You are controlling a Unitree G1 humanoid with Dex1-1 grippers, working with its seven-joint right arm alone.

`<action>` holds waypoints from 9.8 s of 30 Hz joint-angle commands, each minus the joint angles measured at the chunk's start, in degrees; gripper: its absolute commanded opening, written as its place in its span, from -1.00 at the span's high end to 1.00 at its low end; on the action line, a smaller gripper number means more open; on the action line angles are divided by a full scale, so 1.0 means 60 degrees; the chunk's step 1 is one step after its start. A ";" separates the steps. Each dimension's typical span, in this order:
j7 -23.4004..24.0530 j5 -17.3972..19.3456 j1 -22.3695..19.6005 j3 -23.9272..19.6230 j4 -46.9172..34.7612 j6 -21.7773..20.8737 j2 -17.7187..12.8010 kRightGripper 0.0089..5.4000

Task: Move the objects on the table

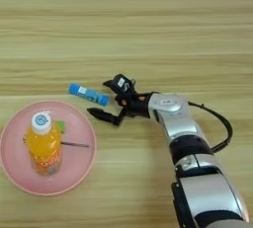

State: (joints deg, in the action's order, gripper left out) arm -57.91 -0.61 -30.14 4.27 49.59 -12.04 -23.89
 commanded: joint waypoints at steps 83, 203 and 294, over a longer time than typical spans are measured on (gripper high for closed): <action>-0.0297 0.0125 0.1472 0.1658 -0.7110 0.1451 -0.0164 0.48; 0.3670 -0.0657 -0.0613 0.0057 -0.4746 0.2301 0.0194 -0.99; -0.0678 0.2207 0.1355 0.0801 -0.7784 0.2875 -0.0062 -0.30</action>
State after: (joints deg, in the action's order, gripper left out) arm -64.14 12.55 -18.54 10.83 4.42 6.88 -23.70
